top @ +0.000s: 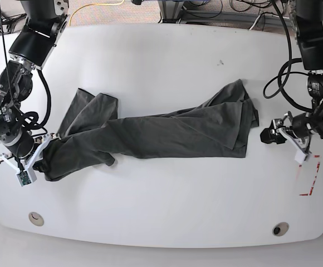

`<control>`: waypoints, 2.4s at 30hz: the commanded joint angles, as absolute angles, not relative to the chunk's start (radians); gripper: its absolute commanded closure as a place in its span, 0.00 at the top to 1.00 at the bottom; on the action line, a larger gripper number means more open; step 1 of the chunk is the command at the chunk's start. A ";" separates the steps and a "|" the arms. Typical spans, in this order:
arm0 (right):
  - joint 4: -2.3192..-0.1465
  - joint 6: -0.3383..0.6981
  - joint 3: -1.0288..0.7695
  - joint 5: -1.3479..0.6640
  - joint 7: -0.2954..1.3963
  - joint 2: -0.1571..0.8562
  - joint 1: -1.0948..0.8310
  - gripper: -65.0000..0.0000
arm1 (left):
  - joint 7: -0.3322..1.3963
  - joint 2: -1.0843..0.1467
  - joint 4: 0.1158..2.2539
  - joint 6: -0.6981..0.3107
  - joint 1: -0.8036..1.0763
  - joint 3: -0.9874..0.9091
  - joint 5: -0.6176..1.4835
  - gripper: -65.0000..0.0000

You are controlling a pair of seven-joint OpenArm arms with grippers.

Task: Fold the T-shirt properly
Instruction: 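Regrasp the shirt edge with the left gripper, then lift the shirt with both grippers, swing it up and lay it flat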

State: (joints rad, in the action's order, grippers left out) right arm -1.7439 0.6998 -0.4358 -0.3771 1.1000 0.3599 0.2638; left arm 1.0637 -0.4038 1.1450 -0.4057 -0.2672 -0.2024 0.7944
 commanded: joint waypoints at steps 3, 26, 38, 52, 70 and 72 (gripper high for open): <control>-1.761 0.698 -0.441 -0.392 1.073 0.369 0.288 0.00 | 1.050 -0.344 1.122 -0.420 -0.328 -0.206 0.691 0.58; -1.761 0.698 -0.443 -0.392 1.072 0.367 0.285 0.00 | 0.997 -0.186 1.006 -0.421 -0.381 -0.166 0.564 0.58; -1.761 0.698 -0.443 -0.392 1.072 0.363 0.285 0.00 | 0.997 -0.157 1.003 -0.421 -0.384 -0.166 0.562 0.54; -1.761 0.698 -0.443 -0.392 1.070 0.364 0.283 0.00 | 0.928 -0.180 0.998 -0.417 -0.378 -0.170 0.556 0.00; -1.840 0.698 -0.513 -0.395 1.075 0.371 0.252 0.00 | 0.928 -0.246 1.113 -0.417 -0.386 -0.217 0.556 0.00; -1.840 0.698 -0.513 -0.395 1.075 0.380 0.254 0.00 | 0.929 -0.254 1.153 -0.420 -0.386 -0.217 0.561 0.00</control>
State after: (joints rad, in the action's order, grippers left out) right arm -1.8198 0.6994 -0.5098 -0.3786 1.1027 0.3546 0.2306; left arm 0.9485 -0.2420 1.0927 -0.4107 -0.3576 -0.2161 0.5373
